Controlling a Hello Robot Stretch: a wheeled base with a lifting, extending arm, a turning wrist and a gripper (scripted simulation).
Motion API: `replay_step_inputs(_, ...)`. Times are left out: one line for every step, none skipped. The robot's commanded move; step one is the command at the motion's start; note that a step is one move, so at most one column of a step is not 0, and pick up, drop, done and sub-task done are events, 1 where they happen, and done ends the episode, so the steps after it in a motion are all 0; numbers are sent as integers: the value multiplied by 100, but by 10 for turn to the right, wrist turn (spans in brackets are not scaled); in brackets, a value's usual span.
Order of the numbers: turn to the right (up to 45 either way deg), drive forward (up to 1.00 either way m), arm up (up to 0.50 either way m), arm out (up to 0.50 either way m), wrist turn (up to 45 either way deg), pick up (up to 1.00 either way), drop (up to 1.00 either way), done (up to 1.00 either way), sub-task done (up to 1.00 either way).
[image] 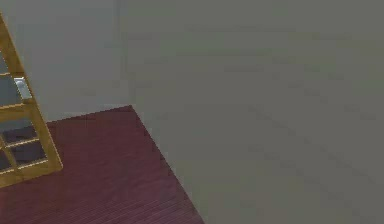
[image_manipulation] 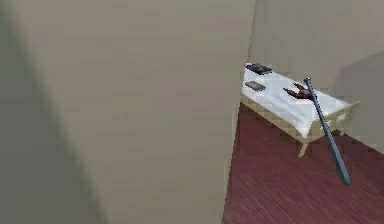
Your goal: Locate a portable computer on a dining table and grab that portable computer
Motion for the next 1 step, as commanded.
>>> replay_step_inputs(150,0,0,0,0,0,0,0,0)
